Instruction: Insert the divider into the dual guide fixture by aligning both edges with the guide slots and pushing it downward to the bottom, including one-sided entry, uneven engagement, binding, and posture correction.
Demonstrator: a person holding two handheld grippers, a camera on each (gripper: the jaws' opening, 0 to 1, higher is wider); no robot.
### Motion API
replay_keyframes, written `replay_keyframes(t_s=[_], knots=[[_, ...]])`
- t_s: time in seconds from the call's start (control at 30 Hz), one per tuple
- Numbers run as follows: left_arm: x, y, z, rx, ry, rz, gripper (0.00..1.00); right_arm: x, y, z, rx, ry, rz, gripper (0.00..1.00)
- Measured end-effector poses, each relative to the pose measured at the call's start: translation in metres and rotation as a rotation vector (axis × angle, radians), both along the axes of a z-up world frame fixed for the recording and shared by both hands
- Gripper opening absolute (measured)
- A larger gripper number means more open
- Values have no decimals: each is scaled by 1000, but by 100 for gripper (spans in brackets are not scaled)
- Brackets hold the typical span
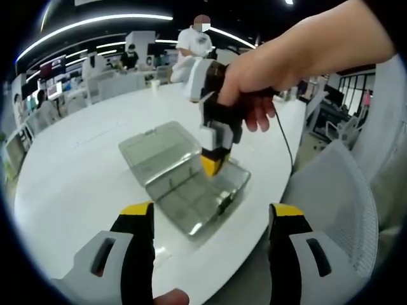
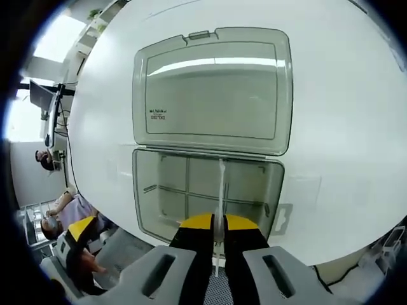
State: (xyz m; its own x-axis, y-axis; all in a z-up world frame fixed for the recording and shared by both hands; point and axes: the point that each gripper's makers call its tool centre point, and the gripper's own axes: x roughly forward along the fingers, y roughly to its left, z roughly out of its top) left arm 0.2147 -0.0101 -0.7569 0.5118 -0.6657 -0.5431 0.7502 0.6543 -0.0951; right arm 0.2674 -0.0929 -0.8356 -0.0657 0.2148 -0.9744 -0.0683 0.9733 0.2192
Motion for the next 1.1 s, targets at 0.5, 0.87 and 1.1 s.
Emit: replay_keyframes(t_s=[0.5,0.87,1.1], knots=[[1,-1,-1,1,2,2,72,2,-3,-3,-5,-1,12,0],[1,-1,0,-1,0,0,72,-2,-5,0,-13,0,8,0],[0,-2,1,1,0,-3,72,0,-5,1,-7,-1,-9,0]])
